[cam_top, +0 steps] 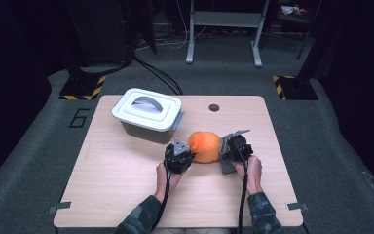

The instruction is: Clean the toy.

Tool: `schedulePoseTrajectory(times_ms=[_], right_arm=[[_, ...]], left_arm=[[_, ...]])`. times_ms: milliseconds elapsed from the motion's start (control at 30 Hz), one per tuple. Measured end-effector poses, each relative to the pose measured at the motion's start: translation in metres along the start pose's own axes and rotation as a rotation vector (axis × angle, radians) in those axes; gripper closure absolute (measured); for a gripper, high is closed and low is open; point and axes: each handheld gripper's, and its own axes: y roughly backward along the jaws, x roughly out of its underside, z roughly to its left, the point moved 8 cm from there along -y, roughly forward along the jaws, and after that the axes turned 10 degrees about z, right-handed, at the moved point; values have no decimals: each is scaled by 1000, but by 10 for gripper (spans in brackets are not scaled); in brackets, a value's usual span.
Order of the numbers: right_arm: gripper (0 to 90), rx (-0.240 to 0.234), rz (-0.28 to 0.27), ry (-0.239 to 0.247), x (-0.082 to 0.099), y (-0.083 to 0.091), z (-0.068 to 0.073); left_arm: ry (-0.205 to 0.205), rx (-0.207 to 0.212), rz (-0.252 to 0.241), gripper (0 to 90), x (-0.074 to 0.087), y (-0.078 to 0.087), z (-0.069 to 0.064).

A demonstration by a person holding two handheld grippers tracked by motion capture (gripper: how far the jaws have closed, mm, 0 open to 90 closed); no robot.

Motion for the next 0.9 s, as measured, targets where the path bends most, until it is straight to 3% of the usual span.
schedulePoseTrajectory(times_ms=[133, 233, 333, 467, 533, 667, 767, 833, 900], right_arm=[[709, -15, 22, -9, 2, -15, -1], [709, -8, 24, -5, 3, -12, -2], [708, -14, 9, -22, 4, -1, -7], [709, 2, -74, -22, 0, 29, -14], [709, 5, -121, -19, -4, 48, -9], [708, -13, -187, 47, -13, 72, 13], [708, -16, -145, 97, -16, 62, 30], [709, -12, -126, 89, -16, 51, 33], [709, -26, -142, 80, -19, 49, 30]], left_arm=[[9, 1, -6, 827, 0, 0, 0], [6, 2, -1, 826, 0, 1, 1], [14, 2, -5, 823, 1, 1, 1], [19, 2, -10, 822, 1, 1, 2], [18, 1, -12, 821, 0, 1, 2], [17, 1, -11, 816, 0, 1, 2], [16, -3, -15, 805, 0, 1, 3], [13, 0, -13, 782, 1, 1, 4], [12, -4, -21, 731, 1, 2, 6]])
